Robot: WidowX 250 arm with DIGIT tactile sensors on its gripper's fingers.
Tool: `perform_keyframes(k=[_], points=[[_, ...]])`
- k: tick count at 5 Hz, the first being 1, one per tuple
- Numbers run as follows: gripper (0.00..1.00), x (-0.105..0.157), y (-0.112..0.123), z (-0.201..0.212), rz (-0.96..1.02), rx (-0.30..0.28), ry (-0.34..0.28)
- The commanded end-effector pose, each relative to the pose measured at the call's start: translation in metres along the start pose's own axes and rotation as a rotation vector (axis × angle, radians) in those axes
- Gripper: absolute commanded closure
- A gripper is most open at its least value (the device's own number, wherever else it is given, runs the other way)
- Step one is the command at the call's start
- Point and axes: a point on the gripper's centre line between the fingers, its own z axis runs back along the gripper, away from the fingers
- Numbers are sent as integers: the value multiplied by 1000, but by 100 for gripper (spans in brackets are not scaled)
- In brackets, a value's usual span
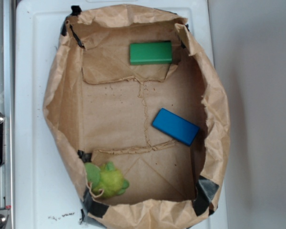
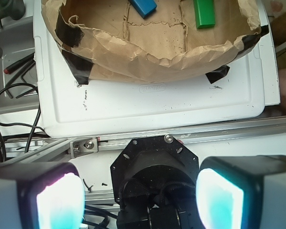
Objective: Grab the blue block.
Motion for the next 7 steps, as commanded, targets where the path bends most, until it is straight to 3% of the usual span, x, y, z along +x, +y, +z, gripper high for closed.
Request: perform_keyframes(k=[1,2,4,5,7], points=[[0,0,0,0,0,0,0],[0,46,-14,-28,73,27,-25],[0,132,-21,-59,12,-19,-79],[0,160,-5,-81,-32,-34,-69],[0,176,27,-108,-60,-21,-42]])
